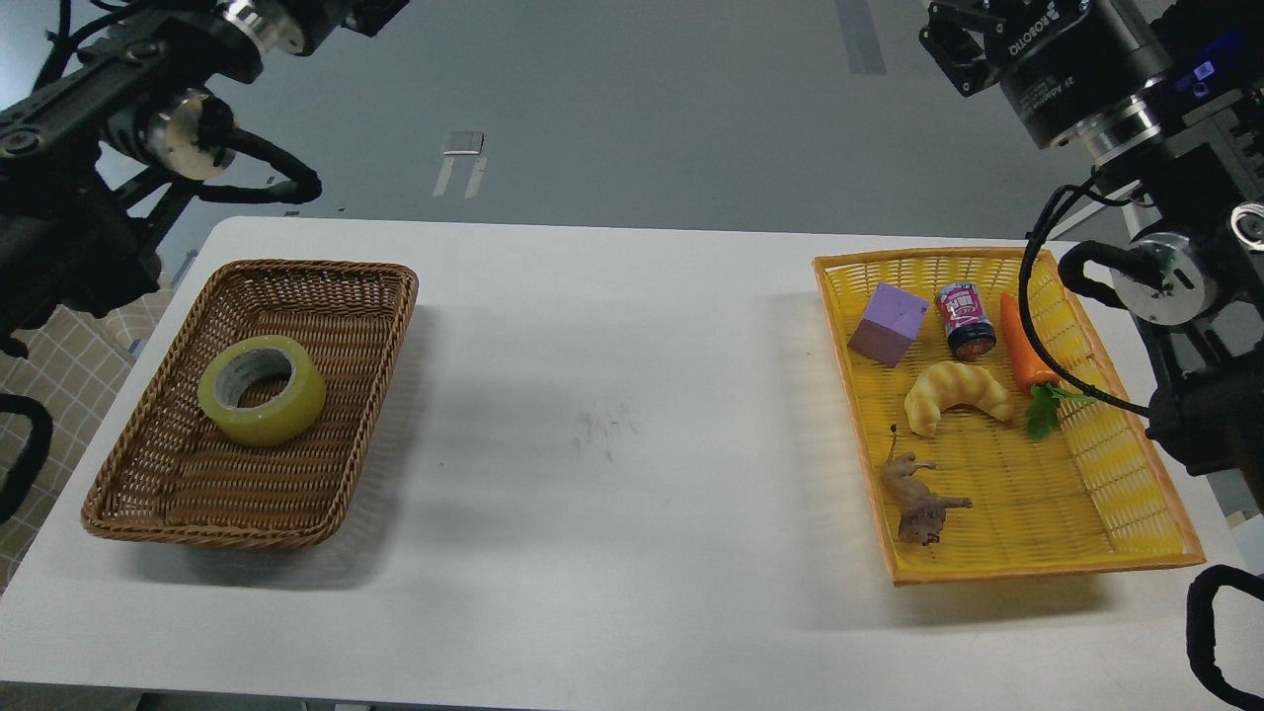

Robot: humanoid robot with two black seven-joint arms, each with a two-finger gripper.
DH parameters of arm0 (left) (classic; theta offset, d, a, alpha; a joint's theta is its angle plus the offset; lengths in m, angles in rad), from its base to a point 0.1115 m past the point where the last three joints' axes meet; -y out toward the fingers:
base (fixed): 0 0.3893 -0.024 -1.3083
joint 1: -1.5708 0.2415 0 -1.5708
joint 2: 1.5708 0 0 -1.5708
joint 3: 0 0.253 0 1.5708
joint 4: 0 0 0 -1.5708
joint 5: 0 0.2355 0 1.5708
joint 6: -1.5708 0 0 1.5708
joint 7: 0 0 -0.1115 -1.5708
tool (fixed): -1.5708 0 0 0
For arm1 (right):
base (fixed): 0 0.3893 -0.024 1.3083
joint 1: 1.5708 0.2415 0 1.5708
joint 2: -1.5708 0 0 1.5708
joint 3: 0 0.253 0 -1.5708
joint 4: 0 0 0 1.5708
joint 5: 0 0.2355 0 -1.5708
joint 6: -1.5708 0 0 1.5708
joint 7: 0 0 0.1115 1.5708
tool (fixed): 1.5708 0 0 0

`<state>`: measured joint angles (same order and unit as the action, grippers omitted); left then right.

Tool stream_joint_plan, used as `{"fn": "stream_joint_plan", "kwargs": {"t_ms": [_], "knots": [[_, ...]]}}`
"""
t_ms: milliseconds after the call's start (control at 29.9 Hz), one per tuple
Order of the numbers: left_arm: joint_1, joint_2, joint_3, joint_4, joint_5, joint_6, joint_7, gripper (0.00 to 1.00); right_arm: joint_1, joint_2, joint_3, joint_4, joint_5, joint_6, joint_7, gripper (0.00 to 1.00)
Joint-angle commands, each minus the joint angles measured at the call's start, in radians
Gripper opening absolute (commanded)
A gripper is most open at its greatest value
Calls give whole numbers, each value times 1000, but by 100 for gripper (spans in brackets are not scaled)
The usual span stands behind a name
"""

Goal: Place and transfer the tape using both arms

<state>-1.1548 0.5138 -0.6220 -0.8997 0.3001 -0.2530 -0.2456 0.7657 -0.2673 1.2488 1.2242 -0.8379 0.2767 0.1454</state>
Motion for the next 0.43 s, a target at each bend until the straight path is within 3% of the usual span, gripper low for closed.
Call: {"fn": "stream_joint_plan", "kwargs": {"t_ms": [0, 234, 401], "knots": [[67, -59, -83, -123, -3, 3, 9, 98, 9, -1, 0, -8, 5, 1, -3, 100], [308, -169, -304, -234, 11, -8, 11, 98, 10, 34, 3, 5, 5, 2, 5, 100], [365, -186, -329, -292, 13, -45, 14, 98, 40, 40, -5, -9, 2, -10, -4, 100]]}}
